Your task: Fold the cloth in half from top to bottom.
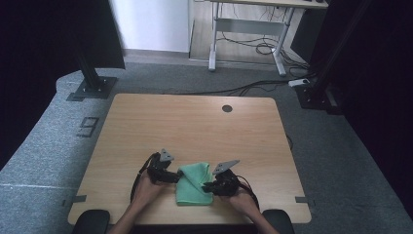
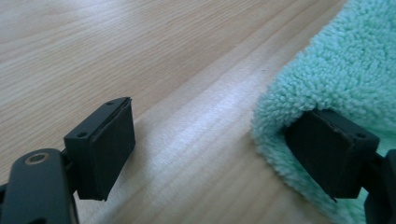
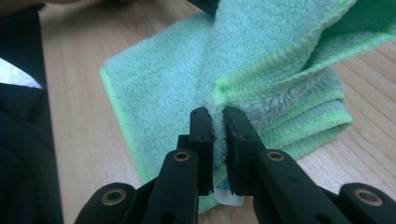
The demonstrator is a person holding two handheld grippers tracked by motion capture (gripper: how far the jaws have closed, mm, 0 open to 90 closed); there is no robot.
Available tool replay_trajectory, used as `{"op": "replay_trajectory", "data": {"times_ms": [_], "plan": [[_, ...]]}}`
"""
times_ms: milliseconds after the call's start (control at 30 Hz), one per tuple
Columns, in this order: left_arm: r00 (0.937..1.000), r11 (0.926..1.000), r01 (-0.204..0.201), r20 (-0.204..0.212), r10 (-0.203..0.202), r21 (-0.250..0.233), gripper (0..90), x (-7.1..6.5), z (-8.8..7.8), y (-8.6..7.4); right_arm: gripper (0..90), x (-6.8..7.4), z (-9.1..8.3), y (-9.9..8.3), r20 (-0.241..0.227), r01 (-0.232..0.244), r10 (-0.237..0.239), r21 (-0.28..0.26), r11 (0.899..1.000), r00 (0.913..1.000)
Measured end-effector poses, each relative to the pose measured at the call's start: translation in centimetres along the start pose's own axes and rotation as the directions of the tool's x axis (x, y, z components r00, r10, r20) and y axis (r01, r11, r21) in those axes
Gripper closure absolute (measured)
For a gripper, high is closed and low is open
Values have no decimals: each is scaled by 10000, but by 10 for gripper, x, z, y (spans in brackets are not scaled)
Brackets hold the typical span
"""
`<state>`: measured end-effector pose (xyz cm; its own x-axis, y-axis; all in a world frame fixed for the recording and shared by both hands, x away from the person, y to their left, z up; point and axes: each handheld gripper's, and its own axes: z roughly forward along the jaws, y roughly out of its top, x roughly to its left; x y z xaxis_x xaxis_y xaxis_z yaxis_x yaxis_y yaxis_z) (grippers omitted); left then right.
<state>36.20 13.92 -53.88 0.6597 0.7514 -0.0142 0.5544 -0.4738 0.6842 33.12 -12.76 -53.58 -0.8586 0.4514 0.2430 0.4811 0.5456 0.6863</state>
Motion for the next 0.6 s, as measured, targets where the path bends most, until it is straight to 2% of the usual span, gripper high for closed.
{"op": "replay_trajectory", "data": {"times_ms": [100,167,267,333,433,500,600], "plan": [[9997,9997,-246,37,246,-37,157,-7,-10,1,824,0,1,-1,123,46,-46,-14,10000,9999],[9995,9992,-326,32,325,226,157,-10,-12,-2,826,-1,2,0,188,106,-105,-37,9999,9998],[9983,9964,-520,-242,537,663,156,-11,-8,-9,827,-3,3,1,289,120,-119,-38,9999,9995],[9998,9983,-186,-53,190,557,152,-7,-6,-10,827,-4,4,3,365,144,-143,-36,9999,9992],[9996,9991,-243,-137,248,338,152,-3,-2,-8,827,-7,5,5,519,197,-195,-37,9998,9985],[9999,9996,-56,-122,59,276,151,1,2,-6,827,-11,6,8,626,256,-255,-15,9997,9977],[9996,9998,16,-276,-11,210,144,10,8,0,827,-18,8,14,899,240,-240,16,9997,9957]]}}
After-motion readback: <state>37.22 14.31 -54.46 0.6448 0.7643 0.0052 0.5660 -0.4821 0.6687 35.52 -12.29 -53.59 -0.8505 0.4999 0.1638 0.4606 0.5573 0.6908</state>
